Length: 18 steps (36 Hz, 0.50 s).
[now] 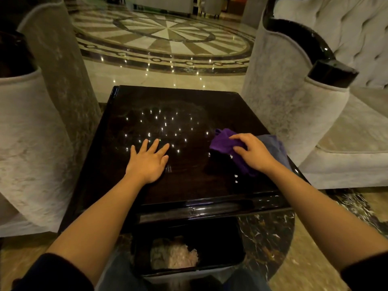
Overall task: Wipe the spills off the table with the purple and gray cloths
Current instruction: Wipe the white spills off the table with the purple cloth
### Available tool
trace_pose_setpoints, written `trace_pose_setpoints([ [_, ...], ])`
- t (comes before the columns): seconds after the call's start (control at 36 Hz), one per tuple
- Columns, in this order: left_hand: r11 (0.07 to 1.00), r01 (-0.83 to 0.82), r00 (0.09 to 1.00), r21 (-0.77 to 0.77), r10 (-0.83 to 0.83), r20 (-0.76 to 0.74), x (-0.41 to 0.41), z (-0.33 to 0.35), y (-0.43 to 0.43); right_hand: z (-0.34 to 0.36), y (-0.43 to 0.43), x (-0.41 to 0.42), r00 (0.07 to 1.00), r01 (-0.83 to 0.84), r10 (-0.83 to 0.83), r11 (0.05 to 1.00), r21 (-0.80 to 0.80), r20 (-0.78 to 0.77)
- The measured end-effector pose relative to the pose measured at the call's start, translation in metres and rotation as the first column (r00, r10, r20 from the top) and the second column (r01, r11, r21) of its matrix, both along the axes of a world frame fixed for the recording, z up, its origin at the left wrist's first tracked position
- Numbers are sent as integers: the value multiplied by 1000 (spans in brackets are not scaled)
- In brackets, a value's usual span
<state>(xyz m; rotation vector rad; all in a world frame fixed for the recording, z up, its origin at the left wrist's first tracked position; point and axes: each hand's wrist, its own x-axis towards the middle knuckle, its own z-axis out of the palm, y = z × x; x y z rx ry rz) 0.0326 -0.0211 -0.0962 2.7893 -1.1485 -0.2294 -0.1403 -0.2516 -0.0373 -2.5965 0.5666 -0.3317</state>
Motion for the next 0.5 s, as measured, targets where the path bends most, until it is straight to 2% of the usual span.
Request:
trace_pose_setpoints([
  [0.06, 1000, 1, 1000, 5, -1, 2, 1, 0, 0, -11, -14, 7, 989, 12, -10, 1000, 17, -145],
  [0.11, 1000, 2, 1000, 7, -2, 1, 2, 0, -1, -18, -22, 15, 978, 44, -31, 997, 59, -205],
  [0.17, 1000, -1, 1000, 7, 1, -2, 2, -1, -1, -21, -25, 22, 980, 63, -49, 996, 67, -194],
  [0.33, 1000, 0, 1000, 7, 0, 12, 2, -1, -2, -34, -20, 19, 986, 6, -29, 990, -138, -164],
  [0.5, 1000, 7, 1000, -9, -6, 23, 0, -1, -1, -38, -4, 8, 991, -65, 37, 974, -217, -130],
])
